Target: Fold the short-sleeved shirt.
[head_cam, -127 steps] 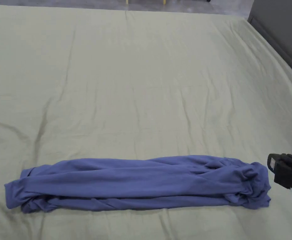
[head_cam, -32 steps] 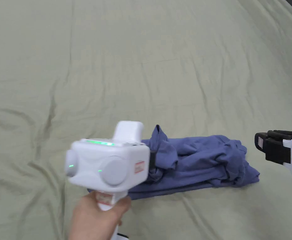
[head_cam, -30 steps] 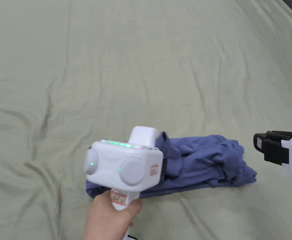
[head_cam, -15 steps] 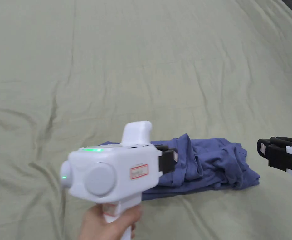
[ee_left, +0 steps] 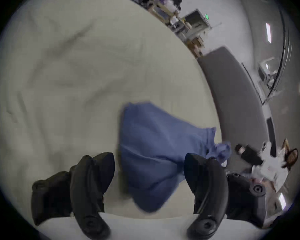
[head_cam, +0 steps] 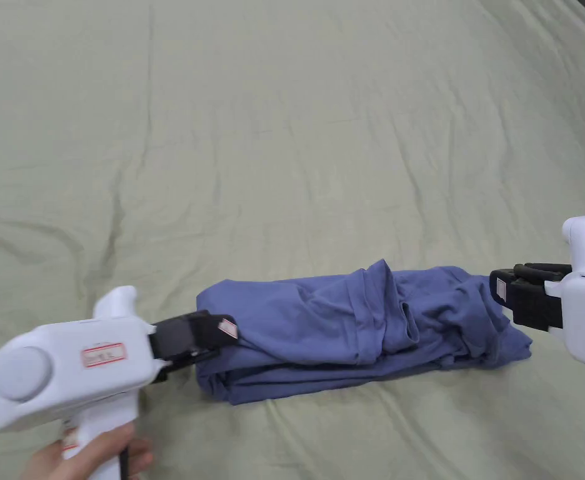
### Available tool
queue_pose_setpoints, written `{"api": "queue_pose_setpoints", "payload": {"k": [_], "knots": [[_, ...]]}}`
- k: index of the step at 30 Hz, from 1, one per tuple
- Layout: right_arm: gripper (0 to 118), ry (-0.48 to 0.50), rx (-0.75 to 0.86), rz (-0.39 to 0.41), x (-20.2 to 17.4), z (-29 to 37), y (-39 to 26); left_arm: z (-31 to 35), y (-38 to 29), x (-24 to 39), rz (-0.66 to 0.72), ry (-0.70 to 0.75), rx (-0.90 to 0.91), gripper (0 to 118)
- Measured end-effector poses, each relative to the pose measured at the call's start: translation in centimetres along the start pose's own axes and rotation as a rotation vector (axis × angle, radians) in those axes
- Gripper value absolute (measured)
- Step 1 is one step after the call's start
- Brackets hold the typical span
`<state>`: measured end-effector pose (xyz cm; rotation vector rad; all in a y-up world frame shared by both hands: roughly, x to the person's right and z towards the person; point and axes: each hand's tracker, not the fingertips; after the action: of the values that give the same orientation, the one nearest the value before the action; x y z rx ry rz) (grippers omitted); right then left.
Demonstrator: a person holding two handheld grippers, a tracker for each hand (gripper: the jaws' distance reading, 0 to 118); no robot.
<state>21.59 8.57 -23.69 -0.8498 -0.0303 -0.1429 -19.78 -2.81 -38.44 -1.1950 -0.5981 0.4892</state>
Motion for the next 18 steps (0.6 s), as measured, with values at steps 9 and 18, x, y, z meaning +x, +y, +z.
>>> {"api": "queue_pose_setpoints", "payload": {"k": [9,18], "knots": [[2,-0.024,-0.003,0.0,1.2,0.4,0.0,0.7,0.0,0.4,-0.076,0.041,0.039,18],[2,-0.025,-0.004,0.0,1.6,0.2,0.2,8.1,-0.4,1.5,-0.178,0.344,0.135,18]]}}
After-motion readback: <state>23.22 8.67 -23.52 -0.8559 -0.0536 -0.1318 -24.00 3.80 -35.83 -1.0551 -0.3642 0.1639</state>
